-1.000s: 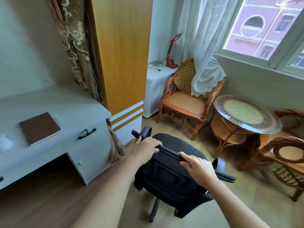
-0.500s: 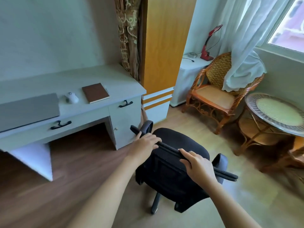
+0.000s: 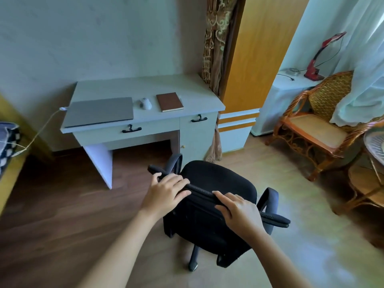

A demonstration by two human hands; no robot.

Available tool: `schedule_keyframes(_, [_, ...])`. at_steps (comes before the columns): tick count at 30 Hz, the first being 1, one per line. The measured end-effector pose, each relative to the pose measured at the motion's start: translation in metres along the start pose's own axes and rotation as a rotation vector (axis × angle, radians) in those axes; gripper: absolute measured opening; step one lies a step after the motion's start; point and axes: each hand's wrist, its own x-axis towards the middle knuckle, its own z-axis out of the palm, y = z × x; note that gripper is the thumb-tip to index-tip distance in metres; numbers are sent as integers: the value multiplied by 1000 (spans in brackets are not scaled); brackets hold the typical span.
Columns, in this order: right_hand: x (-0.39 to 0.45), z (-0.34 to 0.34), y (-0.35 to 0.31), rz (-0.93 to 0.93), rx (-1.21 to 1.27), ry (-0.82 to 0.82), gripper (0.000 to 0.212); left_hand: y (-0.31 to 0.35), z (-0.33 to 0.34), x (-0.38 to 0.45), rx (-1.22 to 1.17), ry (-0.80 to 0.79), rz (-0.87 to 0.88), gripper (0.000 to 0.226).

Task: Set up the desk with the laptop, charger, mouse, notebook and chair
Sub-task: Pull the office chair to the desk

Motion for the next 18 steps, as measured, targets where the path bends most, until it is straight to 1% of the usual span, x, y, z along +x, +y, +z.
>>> schedule_keyframes(4, [1,1,-14,-124,55,-39,40,-7,-18,-34,133,20,-30,36])
schedule_keyframes(7, [10,1,-23,-207,53,-40,40,-13,-30,-49,159,-8,-68,39])
schedule_keyframes(10, [23,3,-32,-275,27,-63,39,-22,-38,-59,193,-3,-83,38])
schedule_keyframes(14, [45,10,-41,-326,51,-89,40,-37,-42,-67,232,51,-131,35])
schedule_keyframes(18, [73,22,-55,-366,60,-114,41,-67,-38,-67,245,86,-141,35])
